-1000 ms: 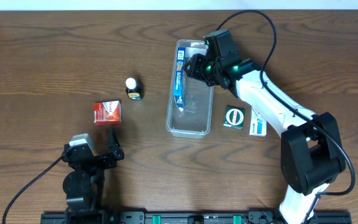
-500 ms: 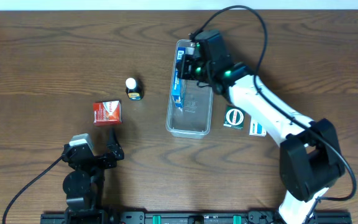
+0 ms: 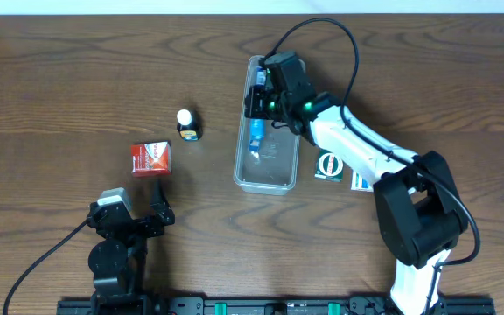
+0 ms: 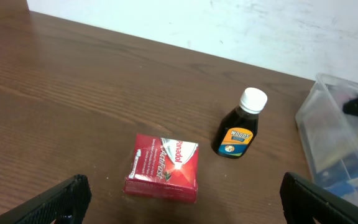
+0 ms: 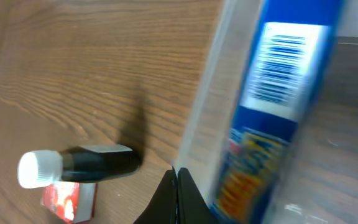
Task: Pack container
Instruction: 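Carry the blue box left and lower it into the clear container, then push the blue box flat into the container with the right gripper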
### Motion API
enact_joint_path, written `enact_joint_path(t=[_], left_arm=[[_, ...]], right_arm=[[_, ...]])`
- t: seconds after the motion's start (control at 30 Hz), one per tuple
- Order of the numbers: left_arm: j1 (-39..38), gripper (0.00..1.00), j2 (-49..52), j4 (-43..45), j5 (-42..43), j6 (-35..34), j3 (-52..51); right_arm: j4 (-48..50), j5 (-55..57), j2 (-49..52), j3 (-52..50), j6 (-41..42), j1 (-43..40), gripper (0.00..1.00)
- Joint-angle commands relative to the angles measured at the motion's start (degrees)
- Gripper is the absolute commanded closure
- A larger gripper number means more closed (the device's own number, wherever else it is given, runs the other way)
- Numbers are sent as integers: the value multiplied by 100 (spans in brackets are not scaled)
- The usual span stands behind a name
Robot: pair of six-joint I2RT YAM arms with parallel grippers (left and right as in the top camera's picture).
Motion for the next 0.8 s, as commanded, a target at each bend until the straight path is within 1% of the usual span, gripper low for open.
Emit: enact_joint_path(t=[0.0,0.17,0.23,0.37,0.53,0.63,0.7,0.73,0.77], left_arm=[[-13,2,-4,-79,42,81,-129],[-13,2,-4,-79,42,81,-129],[-13,2,-4,-79,42,81,-129],[-13,2,-4,-76,42,81,-129],[-13,2,-4,-76,42,81,-129],[-13,2,-4,-79,42,81,-129],[-13,2,-4,-79,42,81,-129],[-13,2,-4,-79,42,81,-129],[-13,2,-4,-76,42,81,-129]], right_arm=[[-369,98,-17,24,-107,-203,99],[-748,96,-28,24,-195,-361,99],[-750,74,-42,24,-247,-382,99],[-623,-299,-127,24,-654,-382,99],[-621,-501,-385,28,-741,-382,99],[-656,-741,-671,35,-1086,-382,95],[-798,-785,-933,35,-1276,-393,89],[-868,-785,-1062,35,-1377,-396,84],[-940,-785,-1169,35,-1443,-393,82]])
